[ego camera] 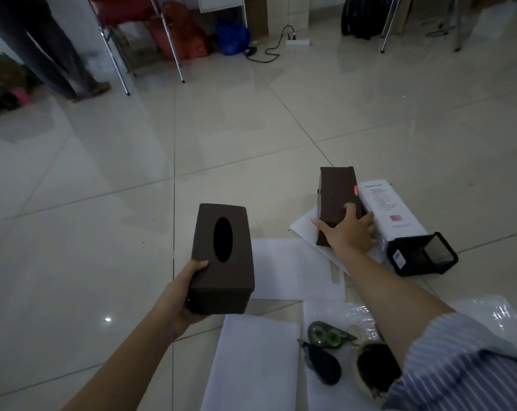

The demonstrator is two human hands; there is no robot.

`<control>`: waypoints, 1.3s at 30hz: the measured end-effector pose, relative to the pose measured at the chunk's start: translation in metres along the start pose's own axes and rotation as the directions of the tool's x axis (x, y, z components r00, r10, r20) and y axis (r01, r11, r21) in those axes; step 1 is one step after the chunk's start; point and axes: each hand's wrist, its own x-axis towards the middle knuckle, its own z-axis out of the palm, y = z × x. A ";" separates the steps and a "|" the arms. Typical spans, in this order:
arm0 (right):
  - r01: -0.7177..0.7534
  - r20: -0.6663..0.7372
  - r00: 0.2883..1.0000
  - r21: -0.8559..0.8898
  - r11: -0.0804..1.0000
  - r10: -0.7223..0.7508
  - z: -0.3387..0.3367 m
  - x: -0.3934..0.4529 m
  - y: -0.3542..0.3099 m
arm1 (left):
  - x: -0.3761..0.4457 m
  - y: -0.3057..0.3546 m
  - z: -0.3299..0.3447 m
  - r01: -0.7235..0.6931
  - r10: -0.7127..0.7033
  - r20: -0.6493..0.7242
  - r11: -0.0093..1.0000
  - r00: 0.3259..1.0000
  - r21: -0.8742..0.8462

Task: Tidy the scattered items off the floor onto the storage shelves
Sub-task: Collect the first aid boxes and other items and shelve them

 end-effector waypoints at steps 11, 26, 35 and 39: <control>-0.001 -0.168 0.961 0.795 0.606 0.222 -0.034 -0.067 0.042 | -0.023 -0.009 0.033 -0.047 0.051 0.142 0.998 0.989 -0.032; 0.044 -0.006 0.961 0.990 -0.131 0.276 -0.285 -0.190 0.225 | -0.110 -0.070 0.251 -0.030 -0.094 0.565 0.978 0.819 0.205; 0.354 -0.364 0.734 0.926 0.135 0.574 -0.429 -0.344 0.352 | -0.243 -0.168 0.373 -0.078 -0.270 0.778 0.923 0.567 0.377; 0.406 -0.244 0.647 0.912 -0.056 0.722 -0.456 -0.410 0.392 | -0.310 -0.207 0.409 -0.134 -0.330 0.841 0.897 0.430 0.420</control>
